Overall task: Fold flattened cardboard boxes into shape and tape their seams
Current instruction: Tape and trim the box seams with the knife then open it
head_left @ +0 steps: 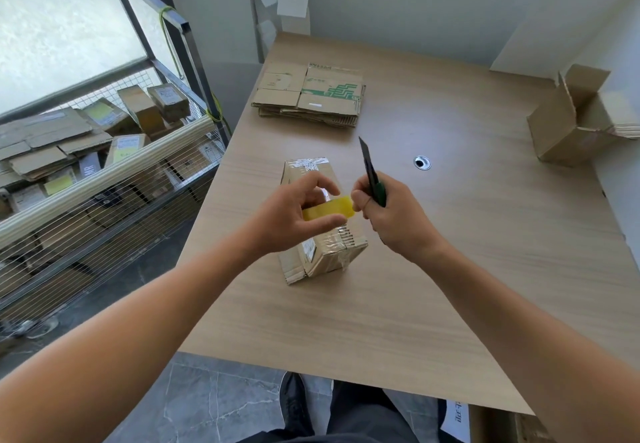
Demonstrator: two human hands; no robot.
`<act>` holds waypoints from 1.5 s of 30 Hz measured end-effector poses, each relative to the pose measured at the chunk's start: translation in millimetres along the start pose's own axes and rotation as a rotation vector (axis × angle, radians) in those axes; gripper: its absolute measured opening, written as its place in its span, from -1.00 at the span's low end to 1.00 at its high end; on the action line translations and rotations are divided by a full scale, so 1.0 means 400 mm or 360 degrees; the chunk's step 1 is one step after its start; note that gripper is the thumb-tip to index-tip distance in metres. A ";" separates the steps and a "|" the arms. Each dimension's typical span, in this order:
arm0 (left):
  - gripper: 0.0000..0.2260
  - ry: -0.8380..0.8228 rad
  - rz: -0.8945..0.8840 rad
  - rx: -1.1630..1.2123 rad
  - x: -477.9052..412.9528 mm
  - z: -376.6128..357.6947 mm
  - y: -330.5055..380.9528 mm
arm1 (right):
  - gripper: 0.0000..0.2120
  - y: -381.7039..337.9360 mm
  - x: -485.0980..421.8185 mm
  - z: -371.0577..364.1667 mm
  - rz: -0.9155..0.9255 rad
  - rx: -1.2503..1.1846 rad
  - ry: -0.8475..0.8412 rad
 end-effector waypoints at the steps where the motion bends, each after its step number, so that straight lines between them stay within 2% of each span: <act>1: -0.55 0.0062 0.0061 -0.0162 -0.005 0.001 -0.005 | -0.90 -0.006 0.004 0.005 0.0021 0.0036 0.0044; 3: -0.39 0.0151 0.0429 -0.0829 -0.020 0.024 -0.028 | -0.91 -0.001 0.015 0.018 -0.0018 0.0129 0.0149; 4: -0.37 0.0126 0.0602 -0.1121 -0.019 0.037 -0.043 | -0.91 0.010 0.023 0.027 -0.0093 0.0142 0.0218; 5: -0.41 0.0029 0.0712 -0.1213 -0.012 0.044 -0.054 | -0.92 0.025 0.033 0.037 -0.0181 0.0117 0.0285; 6: -0.48 -0.0088 0.0753 -0.1080 -0.005 0.044 -0.069 | -0.94 0.043 0.043 0.044 -0.0268 0.0055 0.0331; 9: -0.58 -0.0313 0.0813 -0.0293 0.043 0.038 -0.088 | -0.93 0.095 0.094 0.051 -0.0415 -0.0149 0.0297; 12: -0.59 -0.0294 0.0894 -0.0147 0.074 0.021 -0.119 | -0.91 0.158 0.134 0.042 -0.0483 -0.0220 0.0238; 16: -0.80 -0.0096 0.0941 -0.0423 0.072 -0.029 -0.176 | -0.91 0.268 0.157 0.006 -0.0572 -0.0166 0.0147; 19: -0.83 0.0057 0.1028 -0.0754 0.073 -0.070 -0.204 | -0.85 0.340 0.158 -0.022 -0.0562 -0.0093 0.0087; 21: -0.89 0.0133 0.1084 -0.0816 0.076 -0.096 -0.219 | -0.82 0.381 0.152 -0.035 -0.0522 -0.0062 0.0049; 25: -0.51 0.0202 0.1136 -0.0860 0.088 -0.125 -0.235 | -0.82 0.434 0.144 -0.064 -0.0476 -0.0086 -0.0013; 27: -0.44 0.0188 0.1099 -0.0981 0.088 -0.130 -0.239 | -0.82 0.447 0.143 -0.077 -0.0489 -0.0195 -0.0023; 30: -0.39 0.0100 0.1024 -0.1224 0.085 -0.138 -0.250 | -0.90 0.455 0.153 -0.106 -0.0542 -0.0555 0.0021; 33: -0.40 0.0061 0.1023 -0.1268 0.083 -0.144 -0.255 | -0.88 0.463 0.187 -0.148 -0.0541 -0.0739 0.0140; 35: -0.39 0.0077 0.1002 -0.1291 0.084 -0.140 -0.258 | -0.94 0.465 0.205 -0.160 -0.0474 -0.0601 0.0257; 38: -0.38 0.0095 0.0981 -0.1320 0.085 -0.134 -0.258 | -0.84 0.468 0.190 -0.137 -0.0113 -0.0328 0.0321; 39: -0.37 0.0101 0.0966 -0.1355 0.082 -0.132 -0.261 | -0.82 0.465 0.178 -0.129 0.0058 -0.0269 0.0250; 42: -0.38 0.0074 0.0945 -0.1369 0.076 -0.131 -0.264 | -0.71 0.471 0.132 -0.127 0.0434 -0.0031 -0.0218; 44: -0.38 0.0047 0.0921 -0.1347 0.073 -0.132 -0.272 | -0.77 0.480 0.116 -0.132 0.0685 0.0149 -0.0354; 45: -0.39 0.0040 0.0912 -0.1338 0.072 -0.130 -0.278 | -0.68 0.482 0.107 -0.130 0.0832 0.0274 -0.0408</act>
Point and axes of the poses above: each hand's wrist, its own x-axis away from the middle knuckle, its own z-axis out of the back of the hand, y = z × x, the point moved 2 cm from there along -x, towards the middle knuckle, and after that the axes turned 15 degrees about z, right-handed, at the moved point
